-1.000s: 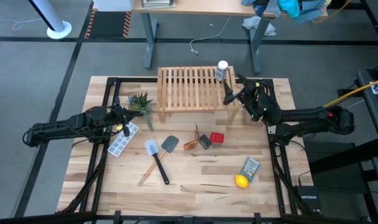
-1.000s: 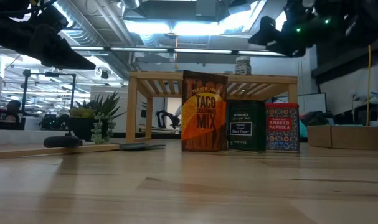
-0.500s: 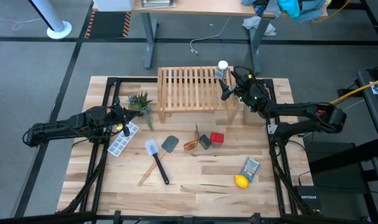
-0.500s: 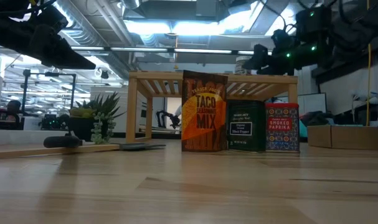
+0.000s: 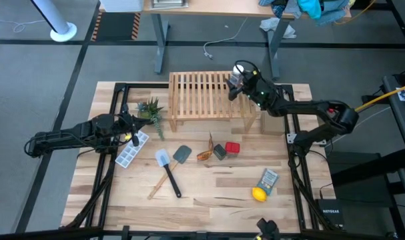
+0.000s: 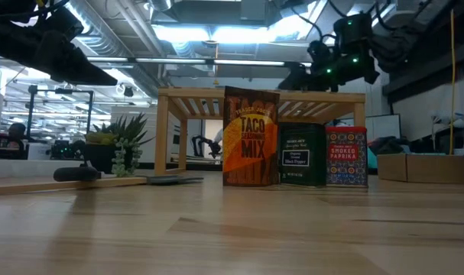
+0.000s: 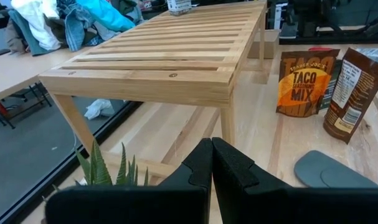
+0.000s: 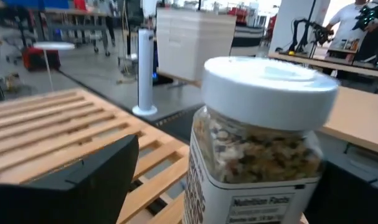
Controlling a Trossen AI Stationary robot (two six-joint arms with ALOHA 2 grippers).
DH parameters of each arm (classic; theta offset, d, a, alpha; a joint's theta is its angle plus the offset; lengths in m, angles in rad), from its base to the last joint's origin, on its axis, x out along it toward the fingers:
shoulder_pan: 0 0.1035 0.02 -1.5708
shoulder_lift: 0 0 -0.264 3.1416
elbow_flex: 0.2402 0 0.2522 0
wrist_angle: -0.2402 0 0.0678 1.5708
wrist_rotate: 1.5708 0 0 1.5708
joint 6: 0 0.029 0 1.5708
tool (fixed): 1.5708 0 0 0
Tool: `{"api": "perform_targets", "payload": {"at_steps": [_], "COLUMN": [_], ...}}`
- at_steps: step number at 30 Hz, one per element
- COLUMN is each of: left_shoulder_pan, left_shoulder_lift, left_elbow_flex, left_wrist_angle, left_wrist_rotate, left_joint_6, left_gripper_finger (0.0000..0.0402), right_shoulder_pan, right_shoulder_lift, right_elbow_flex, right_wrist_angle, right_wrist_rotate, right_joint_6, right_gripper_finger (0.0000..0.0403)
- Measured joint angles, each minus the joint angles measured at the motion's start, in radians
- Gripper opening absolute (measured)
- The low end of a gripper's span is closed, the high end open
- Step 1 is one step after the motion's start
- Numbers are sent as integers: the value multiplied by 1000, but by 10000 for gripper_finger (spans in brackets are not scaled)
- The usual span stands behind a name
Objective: Shelf spices
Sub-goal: Remove the white seasoning bottle from the shelf
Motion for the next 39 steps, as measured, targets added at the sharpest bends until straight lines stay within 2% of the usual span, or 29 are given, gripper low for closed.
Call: {"api": "perform_targets", "payload": {"at_steps": [5, 13, 21, 25, 28, 39], "left_shoulder_pan": [0, 0, 0, 0, 0, 0], "left_shoulder_lift": [0, 0, 0, 0, 0, 0], "left_elbow_flex": [0, 0, 0, 0, 0, 0], "left_wrist_angle": [-38, -45, -45, -45, -45, -49], "left_wrist_rotate": [0, 0, 0, 1, 0, 0], "left_joint_6": [-13, -23, -45, -57, -64, -75], "left_gripper_finger": [4, 4, 4, 4, 4, 4], "right_shoulder_pan": [2, 2, 6, 41, 91, 378], "right_shoulder_lift": [6, 6, -8, -74, -155, -552], "right_elbow_flex": [18, 18, 18, 17, 17, 11], "right_wrist_angle": [-36, -34, -50, -164, -298, -734], "right_wrist_rotate": [1, 1, -33, -40, -17, 192], "right_joint_6": [-5, -5, -5, -4, -4, 78], "right_gripper_finger": [337, 207, 203, 203, 203, 203]}}
